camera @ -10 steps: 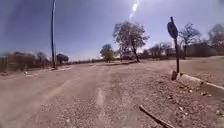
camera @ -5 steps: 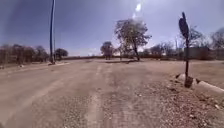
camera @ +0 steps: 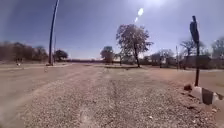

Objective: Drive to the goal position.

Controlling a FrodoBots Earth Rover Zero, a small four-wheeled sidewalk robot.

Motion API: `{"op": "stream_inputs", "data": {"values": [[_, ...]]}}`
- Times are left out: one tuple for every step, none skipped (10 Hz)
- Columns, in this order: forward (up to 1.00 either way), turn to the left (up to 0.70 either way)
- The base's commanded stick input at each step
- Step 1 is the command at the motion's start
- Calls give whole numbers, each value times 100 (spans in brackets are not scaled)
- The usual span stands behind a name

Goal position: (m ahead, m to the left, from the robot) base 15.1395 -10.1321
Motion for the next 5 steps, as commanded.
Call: {"op": "stream_inputs", "data": {"values": [[100,-2],[100,-15],[100,-27],[100,-27],[100,-27]]}}
